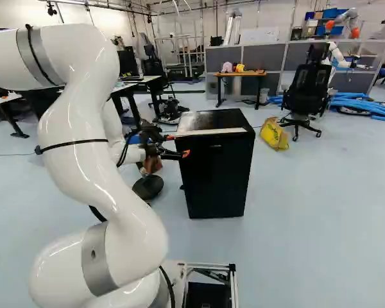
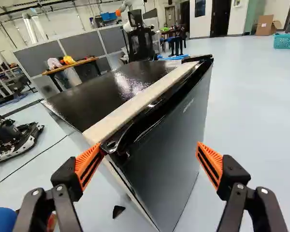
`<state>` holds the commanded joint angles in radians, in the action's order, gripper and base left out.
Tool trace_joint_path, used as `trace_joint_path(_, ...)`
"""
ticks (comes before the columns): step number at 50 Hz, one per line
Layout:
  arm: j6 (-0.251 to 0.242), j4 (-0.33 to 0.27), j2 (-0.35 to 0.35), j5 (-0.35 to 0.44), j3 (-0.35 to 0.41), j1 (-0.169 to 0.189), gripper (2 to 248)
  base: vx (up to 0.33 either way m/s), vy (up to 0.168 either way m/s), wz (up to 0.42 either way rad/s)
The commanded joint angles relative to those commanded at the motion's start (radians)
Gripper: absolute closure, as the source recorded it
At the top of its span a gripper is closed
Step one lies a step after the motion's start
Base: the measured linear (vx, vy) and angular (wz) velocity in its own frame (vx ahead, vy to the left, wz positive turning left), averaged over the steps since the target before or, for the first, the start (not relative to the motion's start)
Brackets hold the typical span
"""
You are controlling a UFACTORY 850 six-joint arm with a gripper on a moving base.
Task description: Grab a drink from the fridge
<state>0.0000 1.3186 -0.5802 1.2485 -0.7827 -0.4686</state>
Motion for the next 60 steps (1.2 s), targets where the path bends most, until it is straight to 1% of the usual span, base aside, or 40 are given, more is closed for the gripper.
trace_joint_path(20,0.000,0.030,0.008,0.000,0.014,-0.006,3,0.000,0.000,0.000)
trace_joint_path(60,0.000,0.106,0.064,0.000,0.111,-0.058,3,0.000,0.000,0.000)
